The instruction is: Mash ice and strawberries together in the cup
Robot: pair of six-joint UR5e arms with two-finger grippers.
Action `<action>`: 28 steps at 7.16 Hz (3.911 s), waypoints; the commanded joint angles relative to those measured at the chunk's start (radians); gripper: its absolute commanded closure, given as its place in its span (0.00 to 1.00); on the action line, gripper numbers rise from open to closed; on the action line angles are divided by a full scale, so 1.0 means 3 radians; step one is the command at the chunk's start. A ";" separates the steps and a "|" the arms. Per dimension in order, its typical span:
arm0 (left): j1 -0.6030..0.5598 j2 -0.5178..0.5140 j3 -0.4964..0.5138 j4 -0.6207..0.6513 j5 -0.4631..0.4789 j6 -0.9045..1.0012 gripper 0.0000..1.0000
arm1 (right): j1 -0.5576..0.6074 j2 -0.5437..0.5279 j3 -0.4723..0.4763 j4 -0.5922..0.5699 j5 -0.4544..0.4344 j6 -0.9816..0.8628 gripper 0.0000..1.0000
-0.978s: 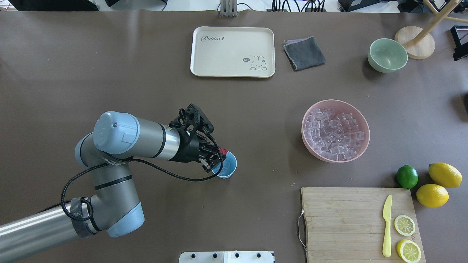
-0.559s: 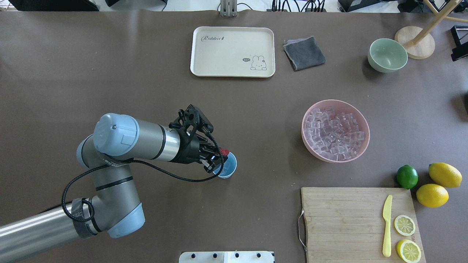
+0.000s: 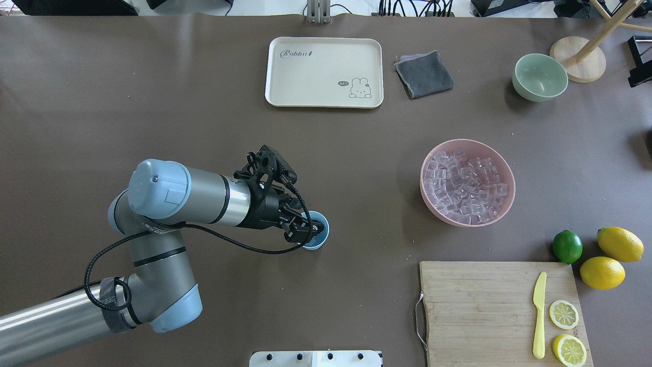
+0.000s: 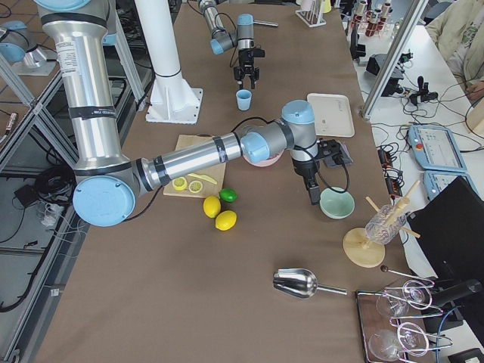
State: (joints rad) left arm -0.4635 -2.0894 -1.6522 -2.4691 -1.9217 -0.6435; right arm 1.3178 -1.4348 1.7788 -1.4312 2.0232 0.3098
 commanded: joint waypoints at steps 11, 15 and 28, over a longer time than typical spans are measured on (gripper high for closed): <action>-0.2969 0.0950 0.0583 0.0386 -0.2113 0.0984 0.03 | -0.0016 0.0017 0.0156 -0.0010 0.0328 -0.0015 0.00; -0.3424 0.0987 0.0910 0.1482 -0.2149 0.1148 0.03 | -0.0066 0.0033 0.0197 -0.0005 0.0292 -0.0005 0.00; -0.3063 0.1197 0.1713 0.1849 -0.1336 0.2457 0.03 | -0.0215 0.0027 0.0294 0.0240 -0.0004 -0.0035 0.00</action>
State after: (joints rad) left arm -1.4089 -1.7274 -1.1455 -1.9121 -2.3251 0.0887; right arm 1.2543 -1.4268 1.8686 -1.3609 2.0366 0.3003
